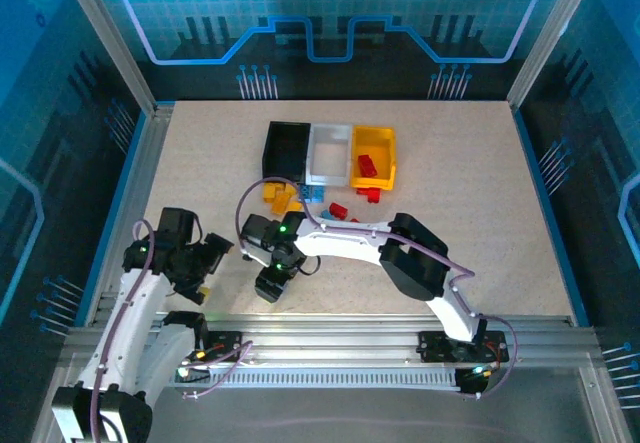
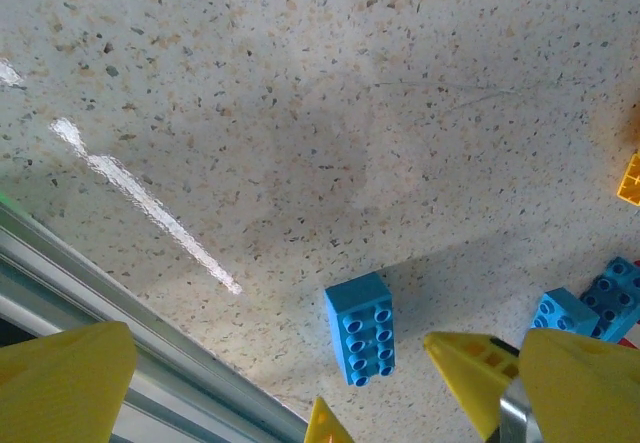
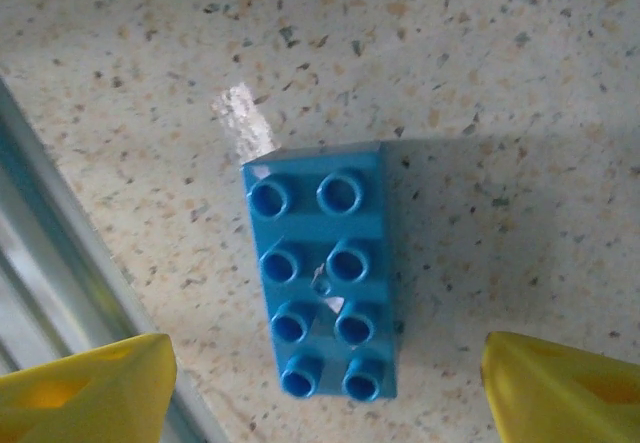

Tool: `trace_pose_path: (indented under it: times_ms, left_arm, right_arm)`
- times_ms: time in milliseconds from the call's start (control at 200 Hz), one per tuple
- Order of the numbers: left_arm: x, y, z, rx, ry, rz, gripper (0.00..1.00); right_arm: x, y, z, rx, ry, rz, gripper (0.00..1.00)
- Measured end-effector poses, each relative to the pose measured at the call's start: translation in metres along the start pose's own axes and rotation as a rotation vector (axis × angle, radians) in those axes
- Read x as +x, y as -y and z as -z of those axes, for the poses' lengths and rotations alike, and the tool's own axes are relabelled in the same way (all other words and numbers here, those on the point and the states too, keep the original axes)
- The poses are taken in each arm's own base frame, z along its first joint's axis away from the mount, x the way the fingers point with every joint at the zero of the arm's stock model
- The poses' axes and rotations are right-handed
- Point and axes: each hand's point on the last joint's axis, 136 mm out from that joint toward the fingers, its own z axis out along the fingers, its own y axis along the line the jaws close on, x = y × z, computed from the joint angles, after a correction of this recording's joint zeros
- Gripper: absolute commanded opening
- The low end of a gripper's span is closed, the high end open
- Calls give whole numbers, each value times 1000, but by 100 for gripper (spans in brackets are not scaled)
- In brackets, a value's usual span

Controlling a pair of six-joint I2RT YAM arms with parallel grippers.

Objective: Sort the legos into containers by color

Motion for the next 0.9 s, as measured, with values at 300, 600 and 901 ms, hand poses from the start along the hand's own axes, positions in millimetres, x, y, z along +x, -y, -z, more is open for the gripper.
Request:
trace_pose_path:
  times_ms: [300, 600, 901]
  left_arm:
    - [3, -7, -2, 7, 1, 16, 99]
    - [8, -13, -9, 6, -27, 60, 99]
    - [5, -11, -16, -23, -39, 62, 99]
  right_arm:
    - [3, 17, -17, 90, -41, 21, 73]
    - [2, 28, -17, 180, -32, 22, 41]
    - [14, 45, -9, 163, -5, -68, 35]
